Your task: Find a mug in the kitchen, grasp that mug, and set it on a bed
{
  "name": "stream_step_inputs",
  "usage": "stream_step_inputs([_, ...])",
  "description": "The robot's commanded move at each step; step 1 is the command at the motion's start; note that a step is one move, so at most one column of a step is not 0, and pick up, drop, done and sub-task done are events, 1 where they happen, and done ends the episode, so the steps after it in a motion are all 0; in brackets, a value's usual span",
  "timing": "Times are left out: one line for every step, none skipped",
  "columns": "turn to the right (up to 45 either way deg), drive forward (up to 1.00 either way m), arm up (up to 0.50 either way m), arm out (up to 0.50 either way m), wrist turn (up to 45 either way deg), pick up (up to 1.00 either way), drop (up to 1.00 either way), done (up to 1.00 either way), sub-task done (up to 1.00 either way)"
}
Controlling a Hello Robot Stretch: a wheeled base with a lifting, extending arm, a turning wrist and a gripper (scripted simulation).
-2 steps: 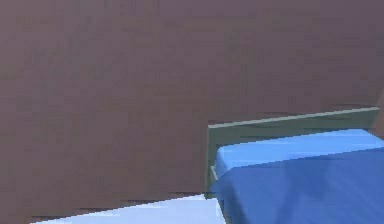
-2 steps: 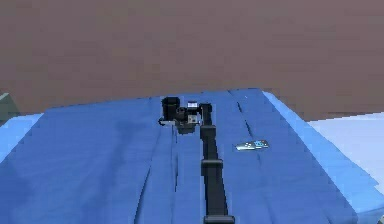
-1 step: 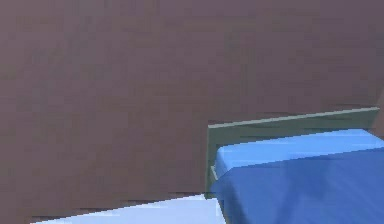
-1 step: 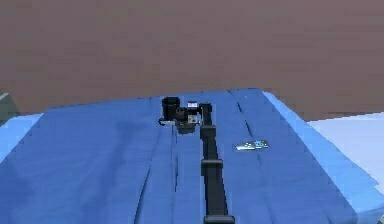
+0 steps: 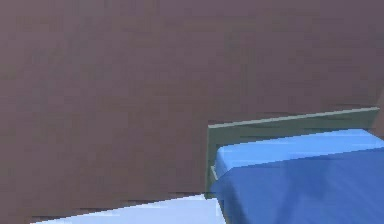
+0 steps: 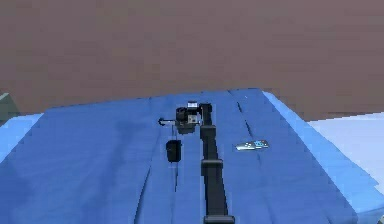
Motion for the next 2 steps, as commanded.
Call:
stream_step_inputs([0.0, 0.00, 0.10, 0.00, 0.0, 0.00, 0.00, 0.00, 0.00])
stream_step_inputs([0.0, 0.00, 0.00, -0.08, 0.0, 0.00, 0.00, 0.00, 0.00])
